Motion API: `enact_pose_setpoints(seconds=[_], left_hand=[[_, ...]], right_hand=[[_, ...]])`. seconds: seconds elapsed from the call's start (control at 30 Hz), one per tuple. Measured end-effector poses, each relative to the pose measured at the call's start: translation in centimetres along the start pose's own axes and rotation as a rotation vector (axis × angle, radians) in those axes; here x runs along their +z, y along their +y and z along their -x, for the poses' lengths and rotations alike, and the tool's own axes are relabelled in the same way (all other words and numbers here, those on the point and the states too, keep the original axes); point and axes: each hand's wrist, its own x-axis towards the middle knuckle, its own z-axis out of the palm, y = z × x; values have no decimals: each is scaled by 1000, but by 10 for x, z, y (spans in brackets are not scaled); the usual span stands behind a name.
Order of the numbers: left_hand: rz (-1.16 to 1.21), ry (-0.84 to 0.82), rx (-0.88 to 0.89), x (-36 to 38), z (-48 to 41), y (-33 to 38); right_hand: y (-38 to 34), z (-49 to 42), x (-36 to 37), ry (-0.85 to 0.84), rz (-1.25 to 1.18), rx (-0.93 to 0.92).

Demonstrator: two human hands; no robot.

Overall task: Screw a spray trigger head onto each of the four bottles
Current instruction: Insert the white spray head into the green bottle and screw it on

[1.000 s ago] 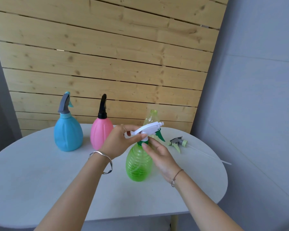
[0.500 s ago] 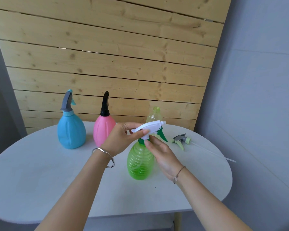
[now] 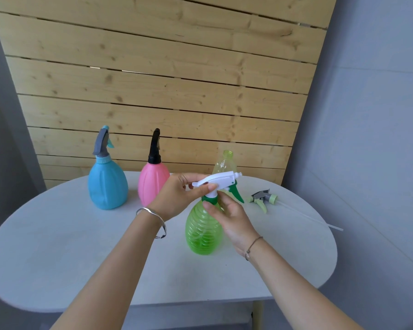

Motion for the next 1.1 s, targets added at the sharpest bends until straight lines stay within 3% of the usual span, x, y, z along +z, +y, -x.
enact_pose_setpoints(seconds=[0.13,0.27,0.43,0.6,0.8,0.97,1.1], left_hand=[[5,-13,0,0,0,0],[-22,-16,16,0,2,2],[-43,-4,-16,0,1,2],[-62,3,-5,-1,2,2],[-29,-11,-25,1,1,3],[-31,-26,-13,0,2,4],[-28,-9,-14,-1,2,3]], right_hand=[[3,-3,10,158,-16,11],[0,-1,-2,-77,16,39],[4,-3,7,88,-24,17],[0,1,-3,-87,-30,80],[3,-1,8,108,-87,39],[-2,3,-4,-84,-102,51],[5,-1,7,85,-98,38]])
